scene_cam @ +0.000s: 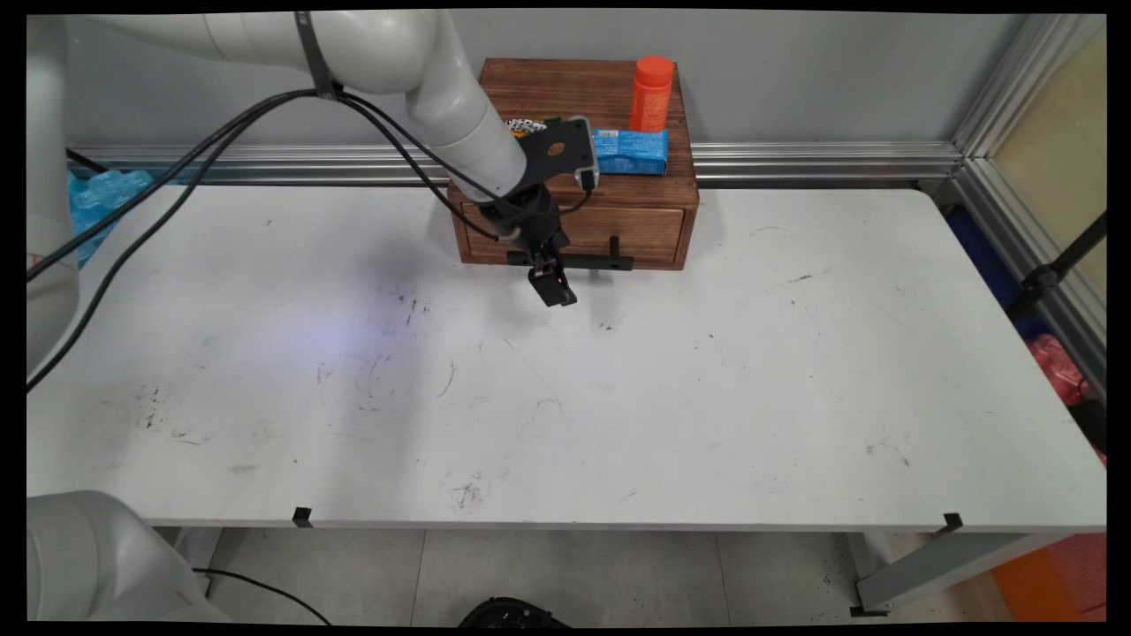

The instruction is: Open the drawer

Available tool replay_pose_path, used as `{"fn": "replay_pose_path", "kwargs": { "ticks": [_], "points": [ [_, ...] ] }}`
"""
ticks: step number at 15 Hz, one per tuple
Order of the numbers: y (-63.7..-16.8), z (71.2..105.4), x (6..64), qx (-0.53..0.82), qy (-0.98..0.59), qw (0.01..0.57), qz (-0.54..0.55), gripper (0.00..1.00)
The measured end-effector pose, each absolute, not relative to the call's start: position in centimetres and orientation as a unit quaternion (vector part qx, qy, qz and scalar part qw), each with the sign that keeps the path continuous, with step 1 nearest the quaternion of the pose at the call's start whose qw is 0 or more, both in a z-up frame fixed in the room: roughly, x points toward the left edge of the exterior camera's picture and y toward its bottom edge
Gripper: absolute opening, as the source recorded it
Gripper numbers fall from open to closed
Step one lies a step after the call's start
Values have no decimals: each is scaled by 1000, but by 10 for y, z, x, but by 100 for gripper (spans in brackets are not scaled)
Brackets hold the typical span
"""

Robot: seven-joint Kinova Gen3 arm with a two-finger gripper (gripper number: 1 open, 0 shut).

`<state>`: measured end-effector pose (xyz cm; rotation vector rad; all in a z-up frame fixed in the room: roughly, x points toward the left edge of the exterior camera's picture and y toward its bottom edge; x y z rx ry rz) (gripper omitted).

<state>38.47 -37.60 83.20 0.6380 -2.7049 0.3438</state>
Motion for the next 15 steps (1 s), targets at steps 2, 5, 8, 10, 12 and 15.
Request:
{"fn": "replay_pose_path", "kwargs": {
  "ticks": [2,5,8,10,12,15],
  "points": [
    [-380,826,383,216,-954,166,123,100],
    [-386,820,380,206,-957,161,126,100],
    [-394,818,376,200,-958,160,130,100],
    [-396,818,374,199,-958,159,131,100],
    [-398,816,375,198,-959,156,132,100],
    [-396,810,379,196,-961,150,128,100]
  ]
}}
